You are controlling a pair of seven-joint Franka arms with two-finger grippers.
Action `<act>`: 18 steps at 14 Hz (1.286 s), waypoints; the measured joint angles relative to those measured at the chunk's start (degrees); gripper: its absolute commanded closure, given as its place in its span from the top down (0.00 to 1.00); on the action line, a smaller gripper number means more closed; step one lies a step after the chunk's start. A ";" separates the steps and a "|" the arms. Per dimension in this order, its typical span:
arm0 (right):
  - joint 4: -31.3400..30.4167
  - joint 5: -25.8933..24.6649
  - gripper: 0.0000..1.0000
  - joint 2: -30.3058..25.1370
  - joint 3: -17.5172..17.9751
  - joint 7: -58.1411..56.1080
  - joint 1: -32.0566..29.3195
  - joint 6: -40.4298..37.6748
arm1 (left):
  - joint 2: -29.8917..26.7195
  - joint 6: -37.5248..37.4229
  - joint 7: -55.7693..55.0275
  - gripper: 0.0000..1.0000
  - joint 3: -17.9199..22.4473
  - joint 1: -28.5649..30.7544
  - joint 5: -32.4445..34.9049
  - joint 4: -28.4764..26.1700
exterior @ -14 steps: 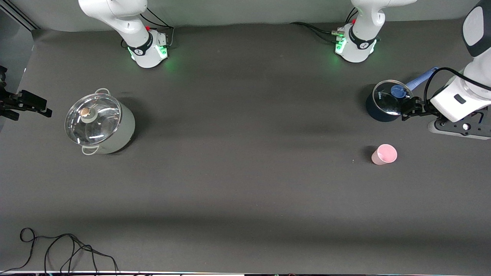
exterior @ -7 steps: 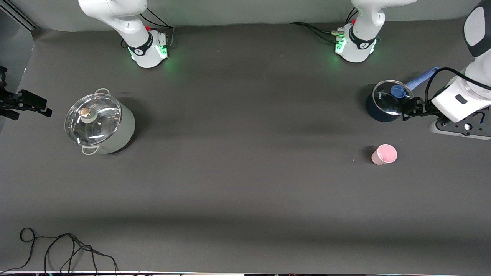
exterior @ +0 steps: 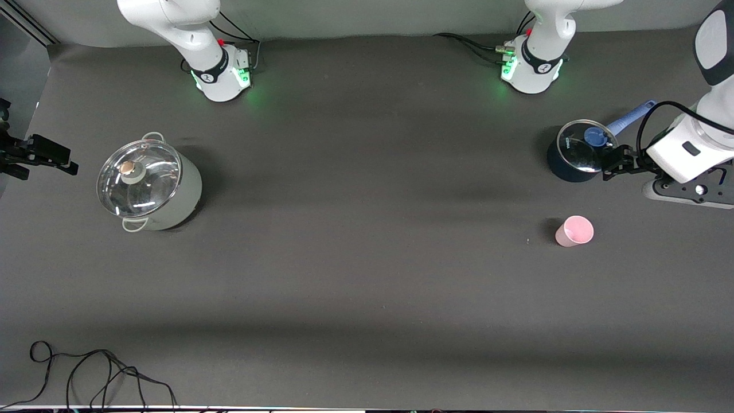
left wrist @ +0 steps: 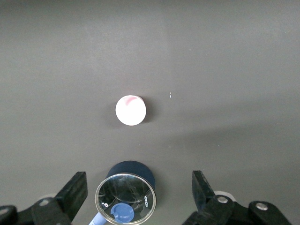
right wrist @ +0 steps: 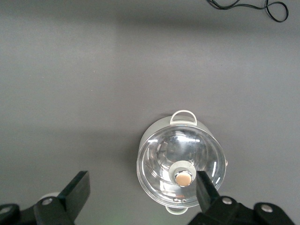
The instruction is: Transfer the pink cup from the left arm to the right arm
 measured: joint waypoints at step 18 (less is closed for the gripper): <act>0.79 -0.89 1.00 -0.55 0.45 0.00 1.04 -0.10 | 0.12 -3.16 33.42 0.98 1.57 5.34 -0.04 0.46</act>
